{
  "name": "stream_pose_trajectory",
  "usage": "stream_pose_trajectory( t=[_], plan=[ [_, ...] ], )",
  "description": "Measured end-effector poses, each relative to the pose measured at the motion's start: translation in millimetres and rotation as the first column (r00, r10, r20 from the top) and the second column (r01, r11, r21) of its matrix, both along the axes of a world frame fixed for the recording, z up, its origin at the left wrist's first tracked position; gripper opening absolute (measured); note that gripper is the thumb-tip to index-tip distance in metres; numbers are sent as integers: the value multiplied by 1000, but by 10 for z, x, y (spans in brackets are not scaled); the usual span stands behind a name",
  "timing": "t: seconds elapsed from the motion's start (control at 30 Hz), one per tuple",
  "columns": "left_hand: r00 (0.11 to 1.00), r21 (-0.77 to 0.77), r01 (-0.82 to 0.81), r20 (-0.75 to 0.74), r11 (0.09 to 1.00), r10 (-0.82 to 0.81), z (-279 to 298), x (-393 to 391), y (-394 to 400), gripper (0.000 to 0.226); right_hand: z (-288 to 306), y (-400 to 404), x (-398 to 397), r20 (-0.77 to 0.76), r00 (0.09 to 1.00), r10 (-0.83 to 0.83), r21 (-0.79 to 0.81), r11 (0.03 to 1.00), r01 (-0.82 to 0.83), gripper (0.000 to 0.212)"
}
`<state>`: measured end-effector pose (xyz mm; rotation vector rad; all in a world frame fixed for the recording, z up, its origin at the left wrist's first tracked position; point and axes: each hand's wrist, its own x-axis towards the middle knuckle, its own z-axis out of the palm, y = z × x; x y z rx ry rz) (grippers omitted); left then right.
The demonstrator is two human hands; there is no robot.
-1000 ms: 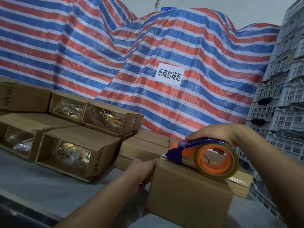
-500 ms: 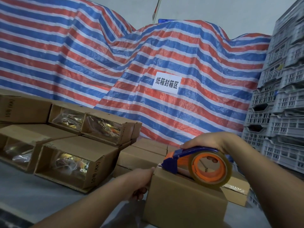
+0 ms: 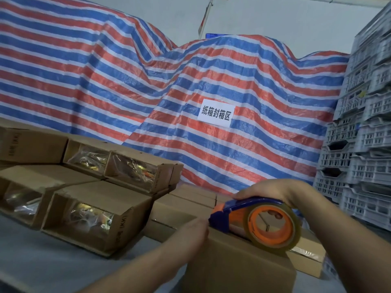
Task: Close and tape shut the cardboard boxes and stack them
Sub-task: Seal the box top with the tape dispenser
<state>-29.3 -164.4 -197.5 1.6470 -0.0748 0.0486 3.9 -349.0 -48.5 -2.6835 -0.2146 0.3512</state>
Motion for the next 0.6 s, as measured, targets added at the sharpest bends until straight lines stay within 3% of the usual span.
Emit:
stream_pose_trajectory(
  t=[0.13, 0.27, 0.43, 0.53, 0.6],
  plan=[
    [999, 53, 31, -43, 998, -29, -55, -38, 3, 32, 41, 8, 11, -37, 999, -22, -20, 1000, 21, 44],
    [993, -20, -10, -119, 1000, 8, 79, 10, 20, 23, 23, 2, 15, -40, 998, -50, 17, 999, 51, 45],
    [963, -196, 167, -180, 966, -203, 123, 73, 21, 28, -1, 8, -51, -44, 999, -31, 40, 999, 33, 40],
    [966, -130, 168, -174, 977, -190, 98, 113, 3, 30, -57, -30, 5, 10, 1000, 0, 220, 976, -2, 33],
    [981, -14, 131, -140, 991, -131, 105, 142, 12, 30, -12, -23, -33, -18, 999, 30, 112, 993, -28, 32]
  ],
)
